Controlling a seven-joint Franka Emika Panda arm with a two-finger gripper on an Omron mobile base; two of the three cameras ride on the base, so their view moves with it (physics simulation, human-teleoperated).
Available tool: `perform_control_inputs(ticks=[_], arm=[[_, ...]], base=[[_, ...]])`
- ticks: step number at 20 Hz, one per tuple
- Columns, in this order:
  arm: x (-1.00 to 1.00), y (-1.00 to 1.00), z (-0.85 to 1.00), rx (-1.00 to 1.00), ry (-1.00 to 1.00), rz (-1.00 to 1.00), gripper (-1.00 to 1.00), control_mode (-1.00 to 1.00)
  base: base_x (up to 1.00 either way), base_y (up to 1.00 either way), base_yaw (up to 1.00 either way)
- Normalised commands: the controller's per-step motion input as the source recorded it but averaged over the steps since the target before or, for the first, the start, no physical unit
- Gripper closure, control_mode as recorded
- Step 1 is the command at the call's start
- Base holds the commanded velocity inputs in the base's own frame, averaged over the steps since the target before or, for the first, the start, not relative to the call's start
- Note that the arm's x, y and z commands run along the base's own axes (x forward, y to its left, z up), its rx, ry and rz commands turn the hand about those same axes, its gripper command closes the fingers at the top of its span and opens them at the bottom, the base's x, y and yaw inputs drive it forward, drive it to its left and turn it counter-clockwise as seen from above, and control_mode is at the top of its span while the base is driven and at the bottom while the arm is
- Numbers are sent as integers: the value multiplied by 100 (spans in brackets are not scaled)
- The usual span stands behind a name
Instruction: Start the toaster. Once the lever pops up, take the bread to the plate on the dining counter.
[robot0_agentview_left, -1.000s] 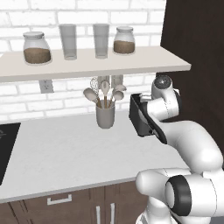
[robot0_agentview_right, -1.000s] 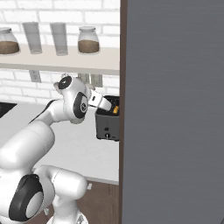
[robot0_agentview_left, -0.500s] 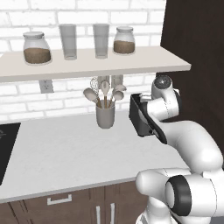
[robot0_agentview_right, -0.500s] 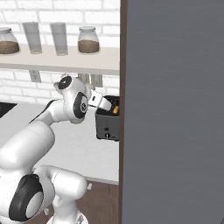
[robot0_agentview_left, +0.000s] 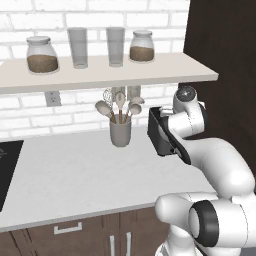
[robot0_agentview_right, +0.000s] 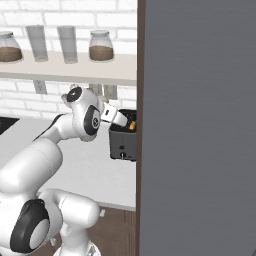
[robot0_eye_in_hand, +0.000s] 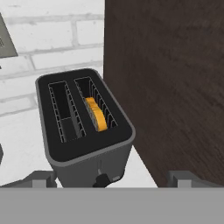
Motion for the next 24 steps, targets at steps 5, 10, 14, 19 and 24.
perform_control_inputs(ticks=[5, 10, 14, 19, 24], arm=[[0, 0, 0, 0, 0, 0, -100, -100], [0, 0, 0, 0, 0, 0, -100, -100], [0, 0, 0, 0, 0, 0, -100, -100], [0, 0, 0, 0, 0, 0, -100, -100], [0, 0, 0, 0, 0, 0, -100, -100]], base=[[0, 0, 0], [0, 0, 0], [0, 0, 0], [0, 0, 0], [0, 0, 0]])
